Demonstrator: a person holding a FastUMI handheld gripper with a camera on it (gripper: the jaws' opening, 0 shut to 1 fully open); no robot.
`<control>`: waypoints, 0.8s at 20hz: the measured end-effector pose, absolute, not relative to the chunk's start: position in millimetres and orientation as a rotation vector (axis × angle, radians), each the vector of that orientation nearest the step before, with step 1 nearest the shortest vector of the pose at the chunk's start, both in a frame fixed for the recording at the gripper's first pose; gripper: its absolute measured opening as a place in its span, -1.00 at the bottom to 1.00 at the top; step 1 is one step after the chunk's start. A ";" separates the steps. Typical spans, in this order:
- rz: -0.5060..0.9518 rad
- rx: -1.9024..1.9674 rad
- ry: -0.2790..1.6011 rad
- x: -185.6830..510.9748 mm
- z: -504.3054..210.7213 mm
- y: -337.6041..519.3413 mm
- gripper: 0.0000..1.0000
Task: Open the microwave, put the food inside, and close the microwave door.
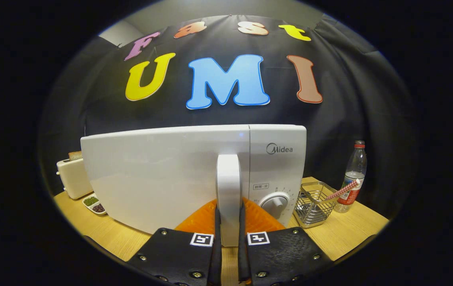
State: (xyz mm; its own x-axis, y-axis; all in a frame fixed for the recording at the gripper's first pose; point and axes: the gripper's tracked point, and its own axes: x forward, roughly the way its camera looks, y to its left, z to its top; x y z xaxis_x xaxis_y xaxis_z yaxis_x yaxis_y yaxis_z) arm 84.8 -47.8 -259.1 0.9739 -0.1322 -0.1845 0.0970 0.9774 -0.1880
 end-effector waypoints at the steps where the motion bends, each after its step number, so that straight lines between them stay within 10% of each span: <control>1: -0.116 -0.178 0.203 82.4 -259.5 -47.4 -0.67; 16: -0.047 -0.245 0.294 6.3 -260.7 -19.8 -0.79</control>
